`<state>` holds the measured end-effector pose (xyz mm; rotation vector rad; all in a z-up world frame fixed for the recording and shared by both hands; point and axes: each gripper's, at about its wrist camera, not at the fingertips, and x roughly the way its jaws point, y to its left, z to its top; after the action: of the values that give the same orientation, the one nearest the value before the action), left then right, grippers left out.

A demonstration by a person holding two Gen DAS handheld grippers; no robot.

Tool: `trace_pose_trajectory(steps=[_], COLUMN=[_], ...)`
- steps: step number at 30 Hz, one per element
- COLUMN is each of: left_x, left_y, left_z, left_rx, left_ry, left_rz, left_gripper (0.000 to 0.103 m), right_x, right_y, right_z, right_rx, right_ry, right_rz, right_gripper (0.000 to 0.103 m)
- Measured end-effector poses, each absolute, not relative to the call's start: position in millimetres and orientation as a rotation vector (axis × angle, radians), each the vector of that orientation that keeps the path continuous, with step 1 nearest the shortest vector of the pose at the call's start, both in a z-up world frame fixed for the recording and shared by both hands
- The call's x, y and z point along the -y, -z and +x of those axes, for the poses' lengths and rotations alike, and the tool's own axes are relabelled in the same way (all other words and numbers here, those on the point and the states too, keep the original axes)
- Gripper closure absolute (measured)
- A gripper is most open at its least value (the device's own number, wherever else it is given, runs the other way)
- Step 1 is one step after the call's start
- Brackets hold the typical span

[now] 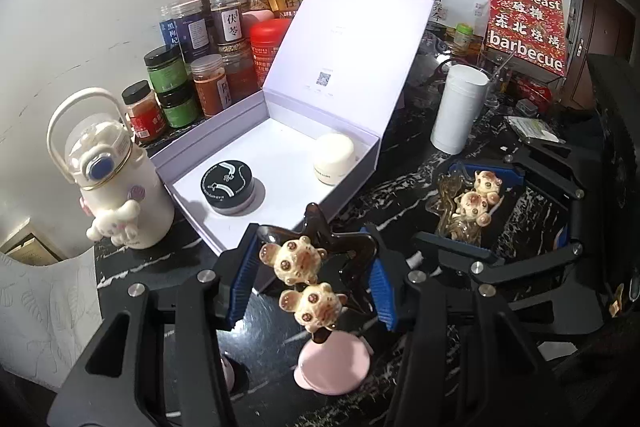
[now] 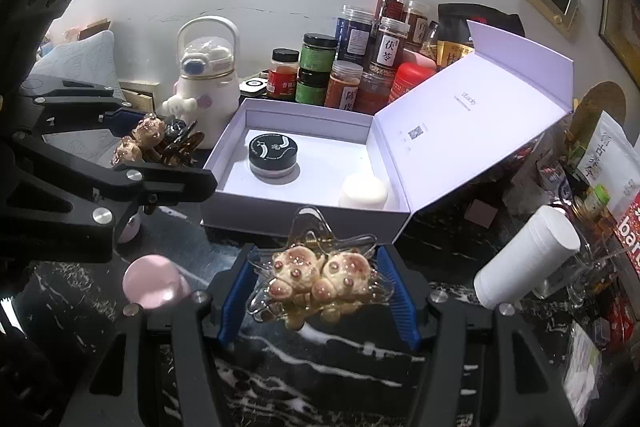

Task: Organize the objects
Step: 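Lift both held hair clips and carry them over the lavender box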

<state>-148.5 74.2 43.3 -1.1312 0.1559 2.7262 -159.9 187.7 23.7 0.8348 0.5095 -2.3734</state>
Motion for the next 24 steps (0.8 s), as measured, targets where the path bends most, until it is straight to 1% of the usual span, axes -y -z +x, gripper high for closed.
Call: trace_pose_trajectory(steps=[18,24], left_x=[-54,-44], left_y=[-24,-14], left_z=[-215,-238], left_rx=[-0.160,-0.137], left_ry=[-2.723,-2.727], left_rz=[-1.183,-1.204], left_gripper=[0.055,0.055], right_x=[-163,-154], right_y=[-16,-13], right_z=[-226,-248], right_rx=[-0.536,-0.542], right_ry=[2.364,2.365], right_rz=[0.840,0.838], right_gripper=[0.041,0.041])
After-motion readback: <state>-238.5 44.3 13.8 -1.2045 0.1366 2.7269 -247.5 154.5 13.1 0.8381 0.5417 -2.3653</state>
